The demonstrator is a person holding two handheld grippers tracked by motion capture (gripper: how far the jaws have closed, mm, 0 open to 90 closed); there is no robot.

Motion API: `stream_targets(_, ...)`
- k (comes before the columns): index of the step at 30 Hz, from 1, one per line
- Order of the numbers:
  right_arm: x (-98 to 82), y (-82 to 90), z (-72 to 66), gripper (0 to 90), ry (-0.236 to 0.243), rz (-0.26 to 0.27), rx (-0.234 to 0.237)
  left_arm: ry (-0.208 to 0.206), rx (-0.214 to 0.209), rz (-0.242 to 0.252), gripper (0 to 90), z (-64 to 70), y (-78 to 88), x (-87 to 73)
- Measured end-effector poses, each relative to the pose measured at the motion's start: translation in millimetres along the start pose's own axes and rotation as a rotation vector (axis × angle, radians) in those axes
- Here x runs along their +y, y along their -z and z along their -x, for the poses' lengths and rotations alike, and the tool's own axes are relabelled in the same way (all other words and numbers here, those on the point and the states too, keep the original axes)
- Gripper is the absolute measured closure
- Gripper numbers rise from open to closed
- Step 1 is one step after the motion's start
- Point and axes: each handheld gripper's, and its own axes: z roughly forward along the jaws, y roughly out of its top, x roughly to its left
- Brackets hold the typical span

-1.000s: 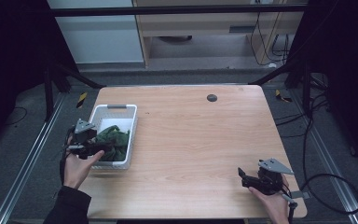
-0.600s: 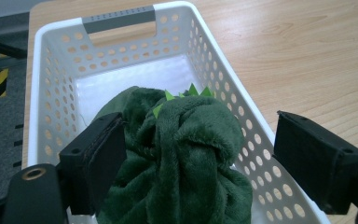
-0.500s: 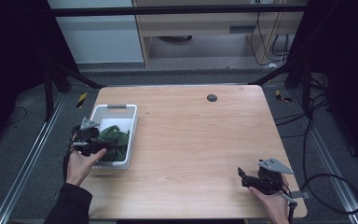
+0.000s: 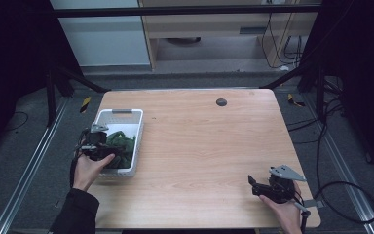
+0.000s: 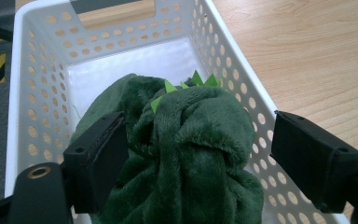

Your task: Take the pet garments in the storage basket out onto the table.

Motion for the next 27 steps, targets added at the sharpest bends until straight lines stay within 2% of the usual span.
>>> stream_targets(9, -0.3, -1.8, 0.0, 10.3, 0.011, -0.005, 0.001, -0.005, -0.007, -0.047, 19.8, 0.2, -9.4, -0.6)
stream_targets(22, -0.5, -3.2, -0.5, 9.6, 0.019, -0.015, 0.007, -0.005, -0.005, -0.106, 28.6, -0.4, -20.1, -3.8)
stream_targets(27, -0.7, -4.0, -1.2, 9.3, 0.019, -0.021, 0.008, 0.001, 0.01, -0.115, 33.4, -2.4, -22.5, -4.1)
